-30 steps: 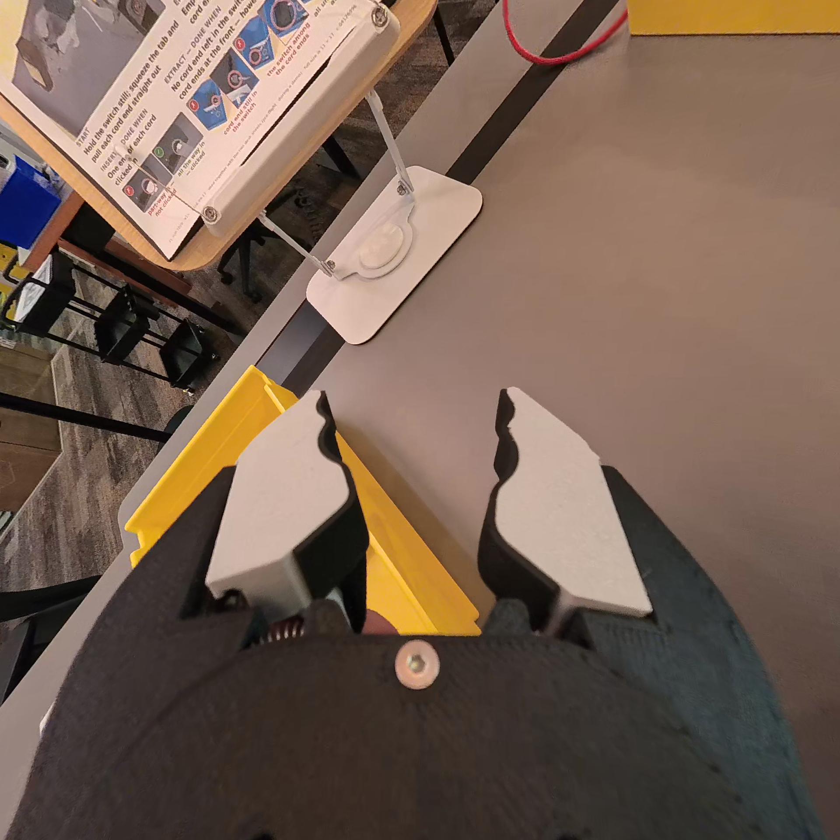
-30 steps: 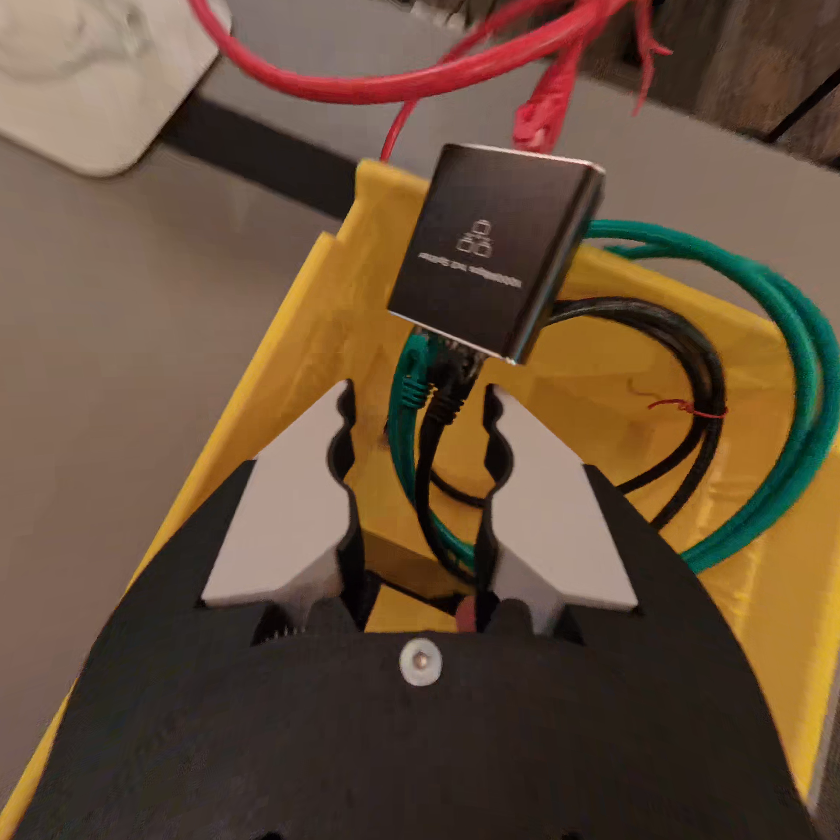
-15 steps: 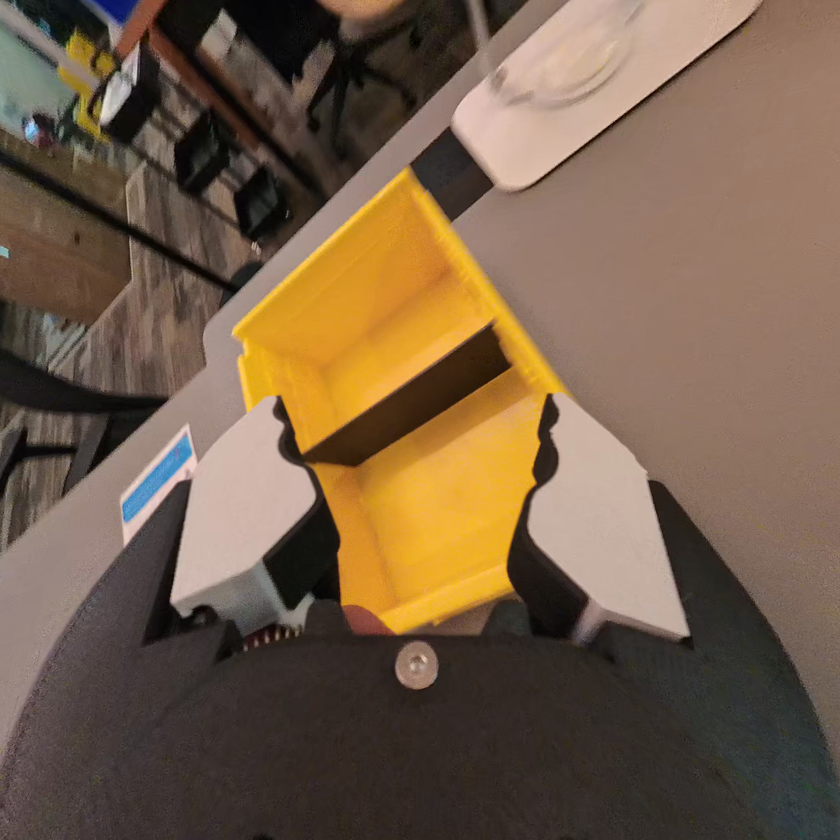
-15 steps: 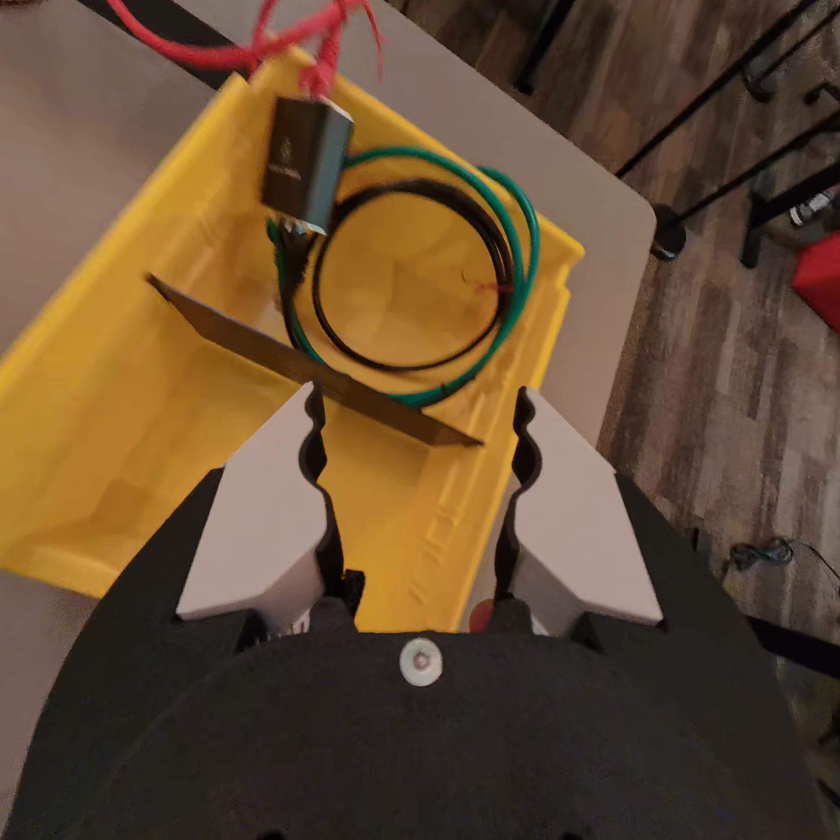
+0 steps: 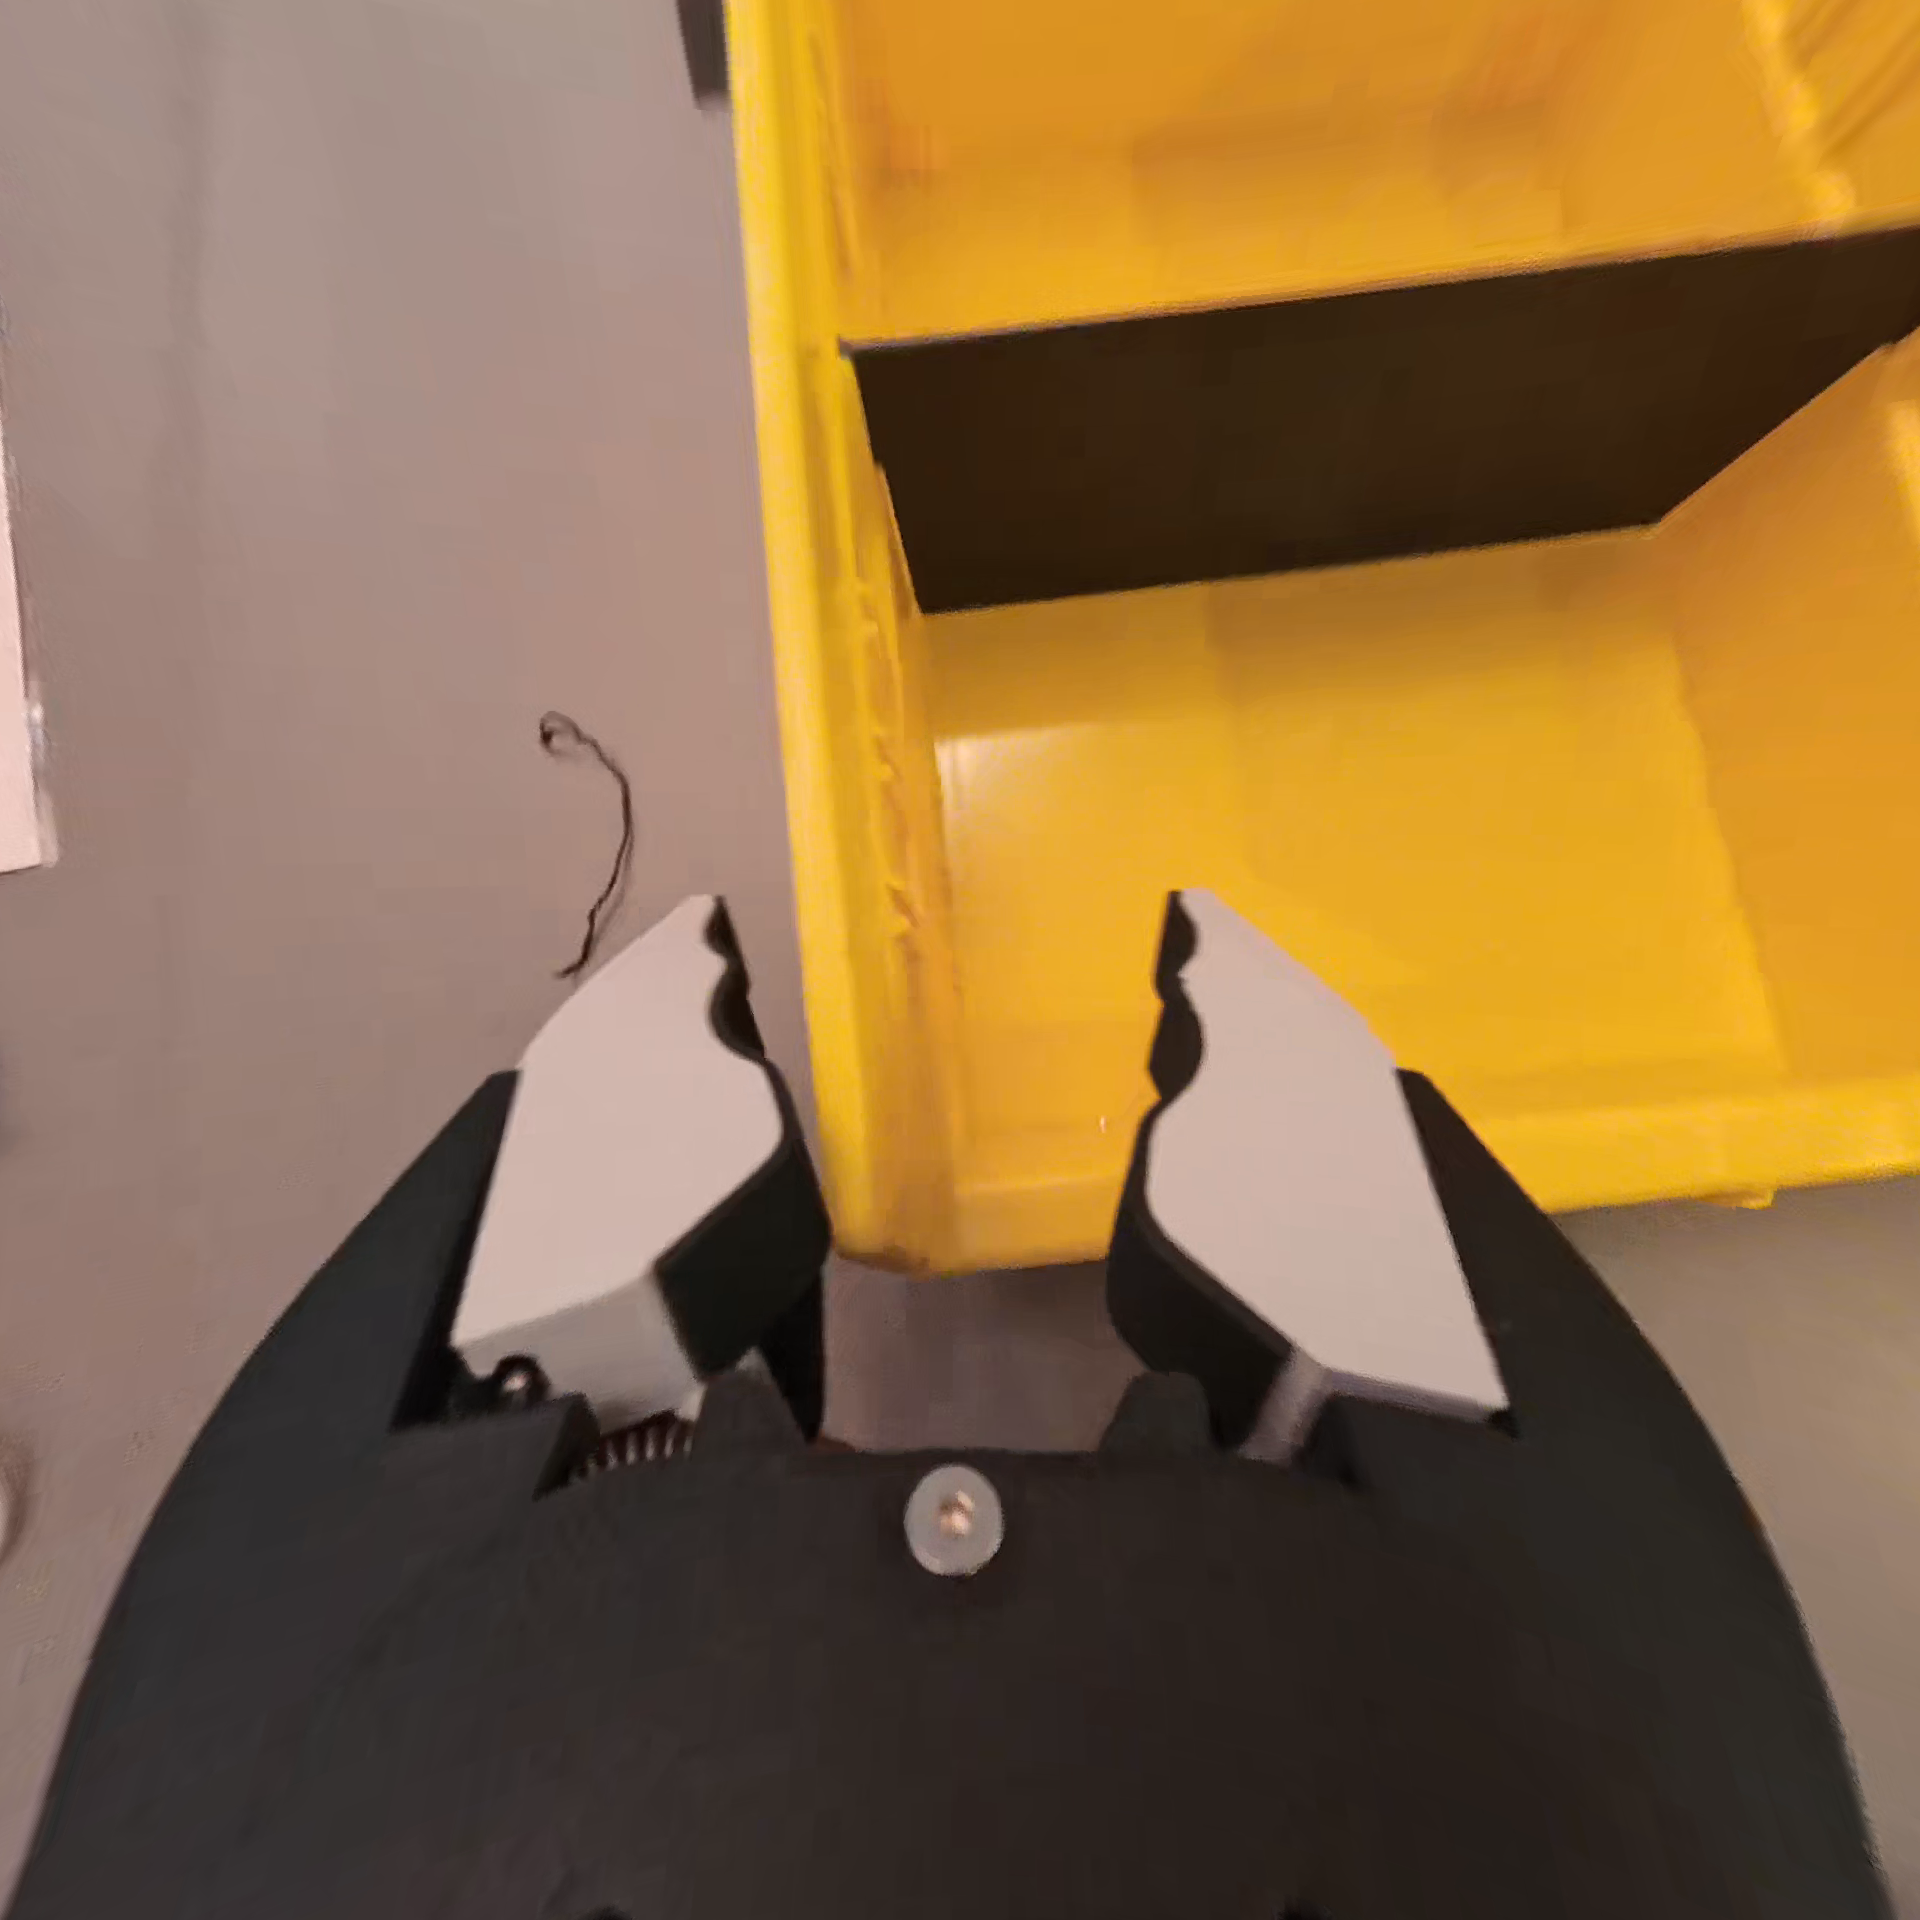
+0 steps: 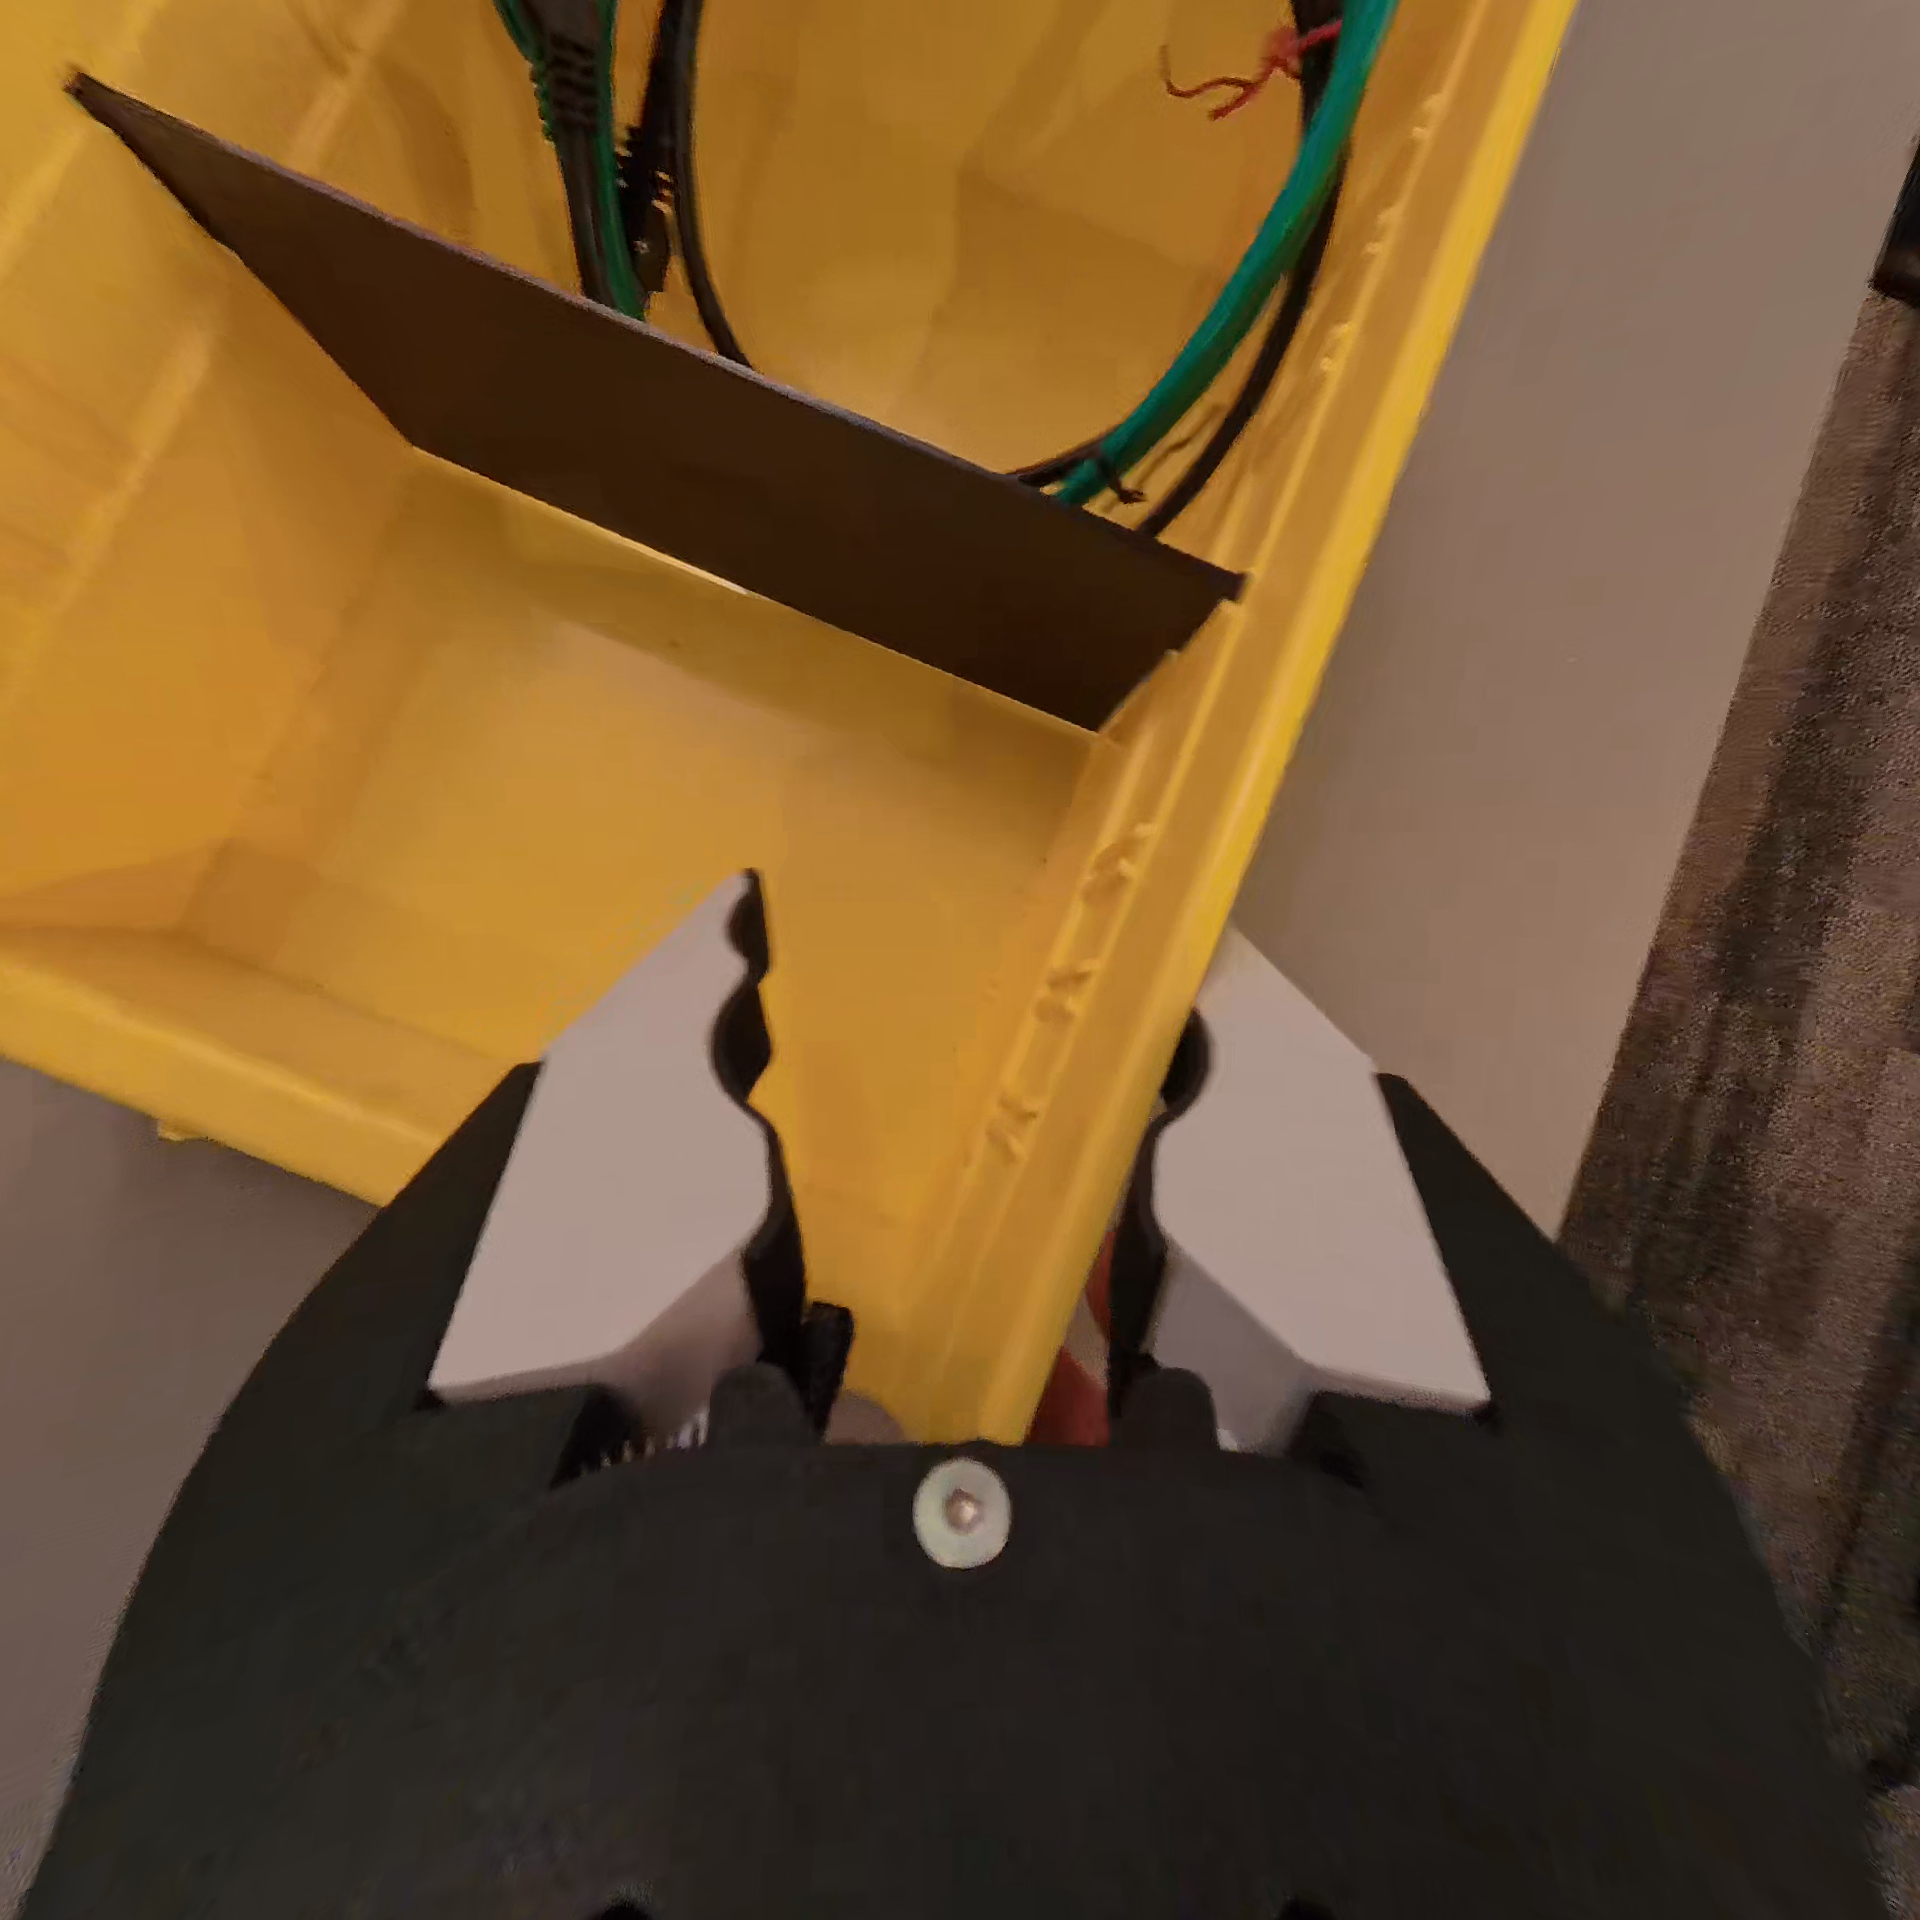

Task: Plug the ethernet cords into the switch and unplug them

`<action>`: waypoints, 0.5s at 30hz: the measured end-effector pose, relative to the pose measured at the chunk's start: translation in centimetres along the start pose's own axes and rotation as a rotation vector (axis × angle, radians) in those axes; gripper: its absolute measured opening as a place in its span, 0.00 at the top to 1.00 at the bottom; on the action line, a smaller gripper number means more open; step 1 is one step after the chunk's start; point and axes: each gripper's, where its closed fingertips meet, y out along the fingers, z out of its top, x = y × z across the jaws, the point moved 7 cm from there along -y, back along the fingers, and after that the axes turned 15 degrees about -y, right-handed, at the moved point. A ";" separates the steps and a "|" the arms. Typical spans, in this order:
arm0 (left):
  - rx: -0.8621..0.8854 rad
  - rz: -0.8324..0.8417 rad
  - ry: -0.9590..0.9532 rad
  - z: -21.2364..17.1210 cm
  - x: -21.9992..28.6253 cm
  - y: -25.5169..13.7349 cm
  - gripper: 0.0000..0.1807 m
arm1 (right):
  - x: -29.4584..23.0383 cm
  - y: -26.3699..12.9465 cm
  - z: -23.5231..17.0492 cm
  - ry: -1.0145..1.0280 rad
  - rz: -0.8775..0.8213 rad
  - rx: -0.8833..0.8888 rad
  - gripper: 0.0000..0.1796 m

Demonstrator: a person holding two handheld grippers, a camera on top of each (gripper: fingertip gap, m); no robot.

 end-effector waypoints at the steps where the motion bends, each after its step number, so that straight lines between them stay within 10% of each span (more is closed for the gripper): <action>1: 0.033 -0.019 -0.025 0.2 -0.1 0.1 0.65 | 0.3 0.1 -0.2 -0.013 -0.025 -0.015 0.70; 3: 0.054 -0.089 -0.064 0.5 -0.1 0.4 0.77 | 0.7 0.3 -0.9 -0.061 -0.088 -0.084 0.86; 15: 0.305 -0.260 -0.140 0.4 1.2 -1.5 0.98 | -2.4 -0.2 -1.1 0.034 -0.038 0.035 0.98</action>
